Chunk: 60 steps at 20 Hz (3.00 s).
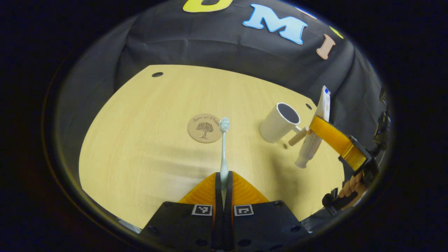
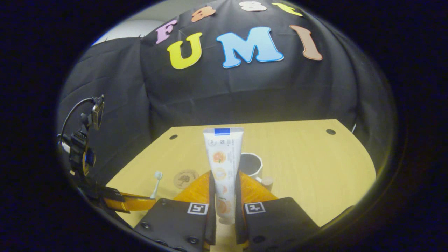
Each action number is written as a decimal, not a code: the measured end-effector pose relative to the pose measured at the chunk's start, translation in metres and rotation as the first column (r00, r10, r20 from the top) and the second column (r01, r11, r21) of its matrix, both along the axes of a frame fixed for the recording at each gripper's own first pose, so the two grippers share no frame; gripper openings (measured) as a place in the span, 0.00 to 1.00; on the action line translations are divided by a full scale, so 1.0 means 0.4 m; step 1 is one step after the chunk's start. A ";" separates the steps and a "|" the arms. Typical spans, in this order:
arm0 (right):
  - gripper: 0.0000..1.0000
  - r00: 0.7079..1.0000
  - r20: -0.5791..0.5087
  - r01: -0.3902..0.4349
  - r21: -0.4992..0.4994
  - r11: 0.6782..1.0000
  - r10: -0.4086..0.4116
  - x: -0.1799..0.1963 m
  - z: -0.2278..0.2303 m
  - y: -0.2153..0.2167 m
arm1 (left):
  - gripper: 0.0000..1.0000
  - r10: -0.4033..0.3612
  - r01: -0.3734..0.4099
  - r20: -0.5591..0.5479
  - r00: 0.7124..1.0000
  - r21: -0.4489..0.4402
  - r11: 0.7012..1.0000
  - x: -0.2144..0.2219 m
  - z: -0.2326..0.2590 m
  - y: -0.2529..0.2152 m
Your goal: Put the toothbrush and toothpaste on the desktop into the cup, then pick up the cup and place it on the coaster on the desktop.
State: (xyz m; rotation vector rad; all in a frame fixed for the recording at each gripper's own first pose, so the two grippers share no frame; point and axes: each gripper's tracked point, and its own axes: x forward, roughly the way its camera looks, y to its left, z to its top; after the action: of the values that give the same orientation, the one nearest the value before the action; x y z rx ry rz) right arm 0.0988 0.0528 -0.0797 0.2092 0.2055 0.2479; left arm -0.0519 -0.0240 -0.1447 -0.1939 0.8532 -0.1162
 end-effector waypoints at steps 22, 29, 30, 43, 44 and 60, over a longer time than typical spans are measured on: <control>0.24 0.933 0.357 0.028 0.065 0.997 -0.049 0.203 0.163 -0.049 | 0.08 0.026 -0.026 0.031 0.999 -0.005 1.000 0.000 0.036 -0.049; 0.24 0.967 0.251 0.055 -0.012 0.998 -0.050 0.258 0.057 -0.047 | 0.06 0.051 -0.050 0.036 0.998 -0.017 0.999 -0.005 0.040 -0.039; 0.24 0.971 0.233 0.055 -0.009 0.998 -0.052 0.263 0.041 -0.049 | 0.06 0.052 -0.051 0.038 0.998 -0.016 0.999 -0.004 0.044 -0.038; 0.52 0.989 0.149 0.021 -0.100 0.995 -0.006 0.233 -0.019 -0.016 | 0.08 0.054 -0.053 0.034 0.998 -0.021 0.998 0.006 0.036 -0.046; 0.60 0.987 0.160 0.026 -0.111 0.993 -0.008 0.230 -0.008 -0.020 | 0.08 0.055 -0.054 0.034 0.998 -0.025 0.998 0.004 0.037 -0.046; 0.81 0.947 0.292 0.160 -0.078 0.984 -0.131 0.082 0.143 -0.124 | 0.08 0.039 -0.037 0.108 0.993 -0.019 0.999 0.052 0.066 -0.067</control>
State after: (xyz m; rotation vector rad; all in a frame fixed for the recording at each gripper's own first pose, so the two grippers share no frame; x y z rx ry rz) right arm 0.1316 0.0030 -0.0225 0.0859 -0.0857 0.1183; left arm -0.0313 -0.0509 -0.1183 -0.2175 0.7406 -0.0971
